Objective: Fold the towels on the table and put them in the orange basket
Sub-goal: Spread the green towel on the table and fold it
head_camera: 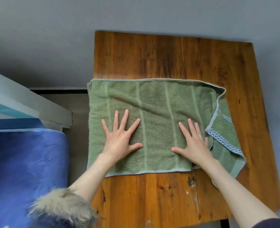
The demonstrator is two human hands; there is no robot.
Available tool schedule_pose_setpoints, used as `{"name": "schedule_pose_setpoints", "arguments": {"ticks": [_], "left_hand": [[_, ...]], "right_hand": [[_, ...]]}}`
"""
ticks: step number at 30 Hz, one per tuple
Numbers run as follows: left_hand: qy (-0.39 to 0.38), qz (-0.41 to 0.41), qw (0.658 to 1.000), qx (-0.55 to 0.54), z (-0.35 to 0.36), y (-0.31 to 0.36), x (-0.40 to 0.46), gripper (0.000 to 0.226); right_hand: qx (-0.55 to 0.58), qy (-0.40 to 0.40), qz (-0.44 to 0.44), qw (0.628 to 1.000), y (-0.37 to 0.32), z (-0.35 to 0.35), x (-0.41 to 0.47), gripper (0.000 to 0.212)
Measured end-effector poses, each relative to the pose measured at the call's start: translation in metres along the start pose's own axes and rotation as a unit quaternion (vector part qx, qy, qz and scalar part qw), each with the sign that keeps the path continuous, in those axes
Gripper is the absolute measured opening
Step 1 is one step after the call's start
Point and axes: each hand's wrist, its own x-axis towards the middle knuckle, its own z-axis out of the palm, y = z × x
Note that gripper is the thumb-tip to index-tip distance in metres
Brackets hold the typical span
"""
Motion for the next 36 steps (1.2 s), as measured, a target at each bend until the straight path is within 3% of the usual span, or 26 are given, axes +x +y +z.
{"name": "schedule_pose_setpoints", "arguments": {"ticks": [6,10,13,15,18,21,26,29,32,34,36], "left_hand": [[-0.056,0.012,0.998,0.031,-0.011,0.000,0.002,0.103],[-0.022,0.009,1.000,0.002,-0.015,0.011,-0.001,0.083],[0.001,0.028,1.000,-0.008,-0.013,0.033,0.000,0.074],[-0.003,0.046,0.999,-0.003,-0.012,0.054,0.001,0.072],[-0.024,0.071,0.997,0.022,-0.007,0.094,0.006,0.072],[-0.031,0.093,0.994,0.041,-0.001,0.135,0.014,0.072],[-0.029,0.077,0.996,0.032,0.008,0.206,0.035,0.072],[-0.031,0.072,0.996,0.030,0.012,0.246,0.054,0.071],[-0.020,0.059,0.998,0.024,0.016,0.275,0.076,0.072],[-0.013,0.050,0.998,0.023,0.016,0.289,0.091,0.073],[-0.013,0.046,0.998,0.034,0.015,0.299,0.102,0.077]], "right_hand": [[0.036,-0.001,0.011,0.999,-0.002,0.012,-0.021,0.093],[0.116,0.167,0.053,0.978,0.010,0.005,-0.031,0.059],[0.063,0.275,0.087,0.955,0.038,0.001,-0.034,0.049],[0.037,0.261,0.121,0.957,0.062,0.000,-0.034,0.054],[0.034,0.181,0.162,0.969,0.100,0.005,-0.035,0.063],[0.057,0.162,0.135,0.976,0.129,0.013,-0.033,0.055],[0.256,0.197,0.104,0.941,0.176,-0.009,-0.020,0.033],[0.385,0.124,0.070,0.912,0.221,-0.041,-0.003,0.023],[0.425,0.032,0.036,0.904,0.263,-0.062,0.018,0.052],[0.423,0.031,0.028,0.905,0.286,-0.068,0.036,0.072],[0.422,0.064,0.037,0.904,0.300,-0.081,0.053,0.061]]}}
